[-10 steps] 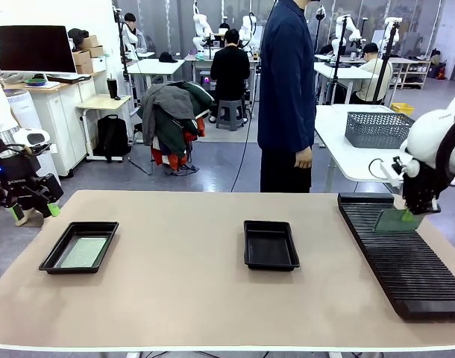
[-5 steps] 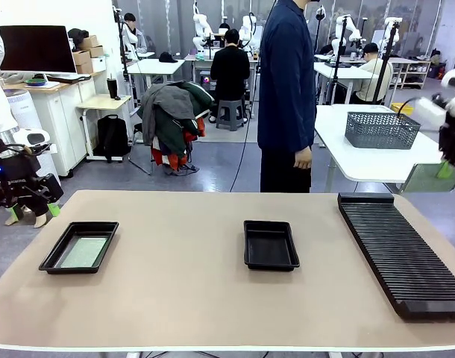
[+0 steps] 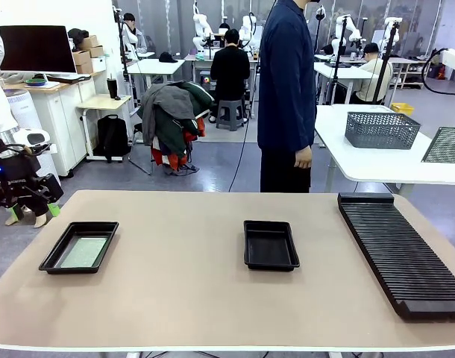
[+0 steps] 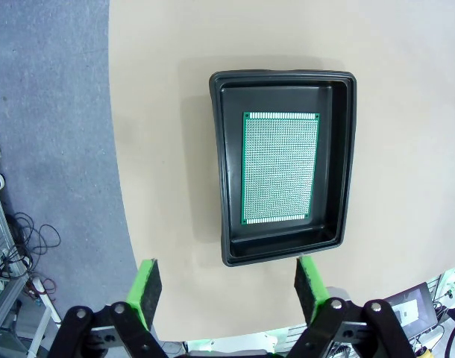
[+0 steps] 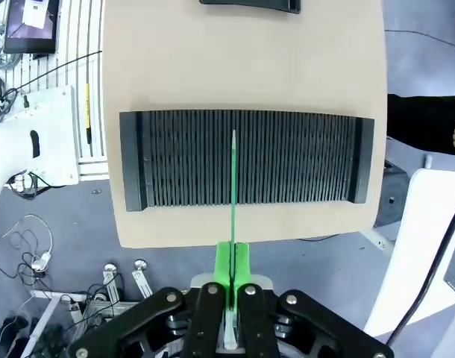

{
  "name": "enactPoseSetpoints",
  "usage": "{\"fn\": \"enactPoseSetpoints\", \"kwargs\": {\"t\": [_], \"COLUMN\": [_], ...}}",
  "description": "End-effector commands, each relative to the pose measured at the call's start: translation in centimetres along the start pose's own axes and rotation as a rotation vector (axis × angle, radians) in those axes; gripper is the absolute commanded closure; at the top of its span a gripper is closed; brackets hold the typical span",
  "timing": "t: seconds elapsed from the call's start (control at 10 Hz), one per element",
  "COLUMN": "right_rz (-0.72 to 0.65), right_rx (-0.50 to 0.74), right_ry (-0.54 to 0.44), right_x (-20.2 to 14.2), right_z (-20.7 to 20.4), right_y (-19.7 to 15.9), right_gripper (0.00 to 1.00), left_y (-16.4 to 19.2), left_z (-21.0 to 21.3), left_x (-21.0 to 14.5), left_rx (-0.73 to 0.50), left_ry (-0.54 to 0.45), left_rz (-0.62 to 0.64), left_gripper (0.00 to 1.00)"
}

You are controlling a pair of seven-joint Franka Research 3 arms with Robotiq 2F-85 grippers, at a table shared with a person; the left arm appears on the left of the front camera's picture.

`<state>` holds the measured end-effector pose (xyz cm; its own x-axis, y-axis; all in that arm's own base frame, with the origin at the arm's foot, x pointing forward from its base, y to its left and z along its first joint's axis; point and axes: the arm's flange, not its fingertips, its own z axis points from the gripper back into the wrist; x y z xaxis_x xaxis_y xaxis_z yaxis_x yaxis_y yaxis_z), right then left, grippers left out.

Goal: Inspect and transfer BCBs to ESD trays.
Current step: Pick up the Blank PCB from the PCB Rack and place it in the right ESD tray.

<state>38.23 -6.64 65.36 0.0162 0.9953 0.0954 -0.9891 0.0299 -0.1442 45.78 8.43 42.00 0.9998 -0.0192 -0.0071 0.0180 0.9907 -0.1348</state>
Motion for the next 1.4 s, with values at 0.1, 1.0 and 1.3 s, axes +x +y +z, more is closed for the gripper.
{"fn": "enactPoseSetpoints", "kwargs": {"t": [0.1, 1.0, 1.3], "right_rz": [0.000, -0.197, -0.697], "right_rx": [0.000, 0.097, 0.301], "right_ry": [0.000, -0.156, -0.383], "right_x": [0.0, 0.4, 1.7], "right_z": [0.0, -1.8, -6.0], "right_y": [0.0, -2.5, -5.2], "right_gripper": [0.98, 0.98, 0.98], "left_y": [0.0, 0.0, 0.0], "left_z": [-0.1, -0.1, -0.1], "left_x": [0.0, 0.0, 0.0], "left_rx": [0.003, 0.003, 0.003], "left_ry": [-0.005, -0.005, -0.005], "left_rz": [0.001, 0.001, 0.001], "left_gripper": [0.05, 0.05, 0.05]}}
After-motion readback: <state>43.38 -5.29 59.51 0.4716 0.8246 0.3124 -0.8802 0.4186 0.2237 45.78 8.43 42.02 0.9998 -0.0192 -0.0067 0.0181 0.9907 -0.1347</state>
